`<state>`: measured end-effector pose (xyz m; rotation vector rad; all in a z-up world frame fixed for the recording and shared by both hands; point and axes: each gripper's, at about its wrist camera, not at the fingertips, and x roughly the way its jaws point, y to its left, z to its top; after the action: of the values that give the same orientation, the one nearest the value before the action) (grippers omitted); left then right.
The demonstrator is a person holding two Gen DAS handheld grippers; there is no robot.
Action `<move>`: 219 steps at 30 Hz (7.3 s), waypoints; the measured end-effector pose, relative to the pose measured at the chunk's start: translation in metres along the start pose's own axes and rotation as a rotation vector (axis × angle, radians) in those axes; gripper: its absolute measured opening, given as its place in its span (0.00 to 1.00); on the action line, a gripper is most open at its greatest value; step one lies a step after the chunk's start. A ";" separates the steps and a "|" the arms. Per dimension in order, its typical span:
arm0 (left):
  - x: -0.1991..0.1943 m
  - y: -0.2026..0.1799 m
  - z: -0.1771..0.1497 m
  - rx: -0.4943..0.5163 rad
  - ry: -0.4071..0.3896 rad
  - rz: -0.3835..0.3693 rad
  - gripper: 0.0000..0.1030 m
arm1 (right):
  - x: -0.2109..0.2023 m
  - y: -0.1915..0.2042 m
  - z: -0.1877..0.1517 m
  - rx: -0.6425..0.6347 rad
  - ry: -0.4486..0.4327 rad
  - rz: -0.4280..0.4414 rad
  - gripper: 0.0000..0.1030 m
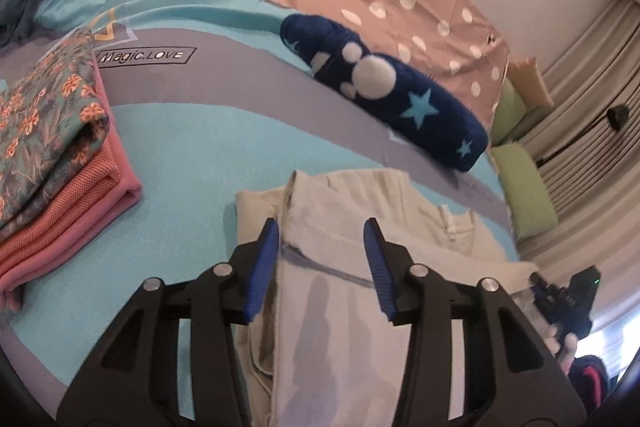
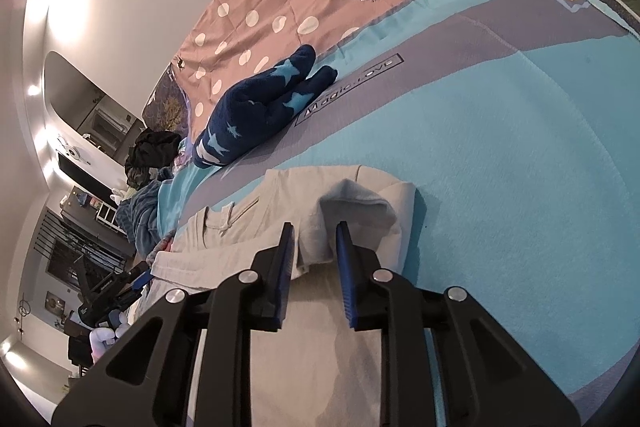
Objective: Fold small clothes
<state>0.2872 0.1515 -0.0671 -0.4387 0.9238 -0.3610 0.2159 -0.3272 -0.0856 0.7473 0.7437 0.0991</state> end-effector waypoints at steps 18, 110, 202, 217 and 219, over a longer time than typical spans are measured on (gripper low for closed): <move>0.042 -0.009 0.061 -0.083 0.006 -0.021 0.31 | 0.033 -0.011 0.065 0.081 -0.034 -0.089 0.30; 0.183 -0.381 -0.128 0.656 0.459 -0.126 0.32 | -0.055 -0.022 -0.111 -0.445 0.616 0.514 0.22; -0.072 0.055 -0.125 0.142 0.083 -0.393 0.32 | 0.174 0.360 -0.122 -0.758 0.472 -0.183 0.49; -0.061 0.074 -0.127 0.049 0.132 -0.409 0.13 | 0.316 0.402 -0.144 -0.861 0.479 -0.586 0.35; -0.064 0.071 -0.128 0.062 0.127 -0.391 0.09 | 0.320 0.399 -0.142 -0.857 0.466 -0.595 0.06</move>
<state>0.1541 0.2159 -0.1272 -0.5451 0.9461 -0.7795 0.4305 0.1584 -0.0818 -0.3439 1.2195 0.0414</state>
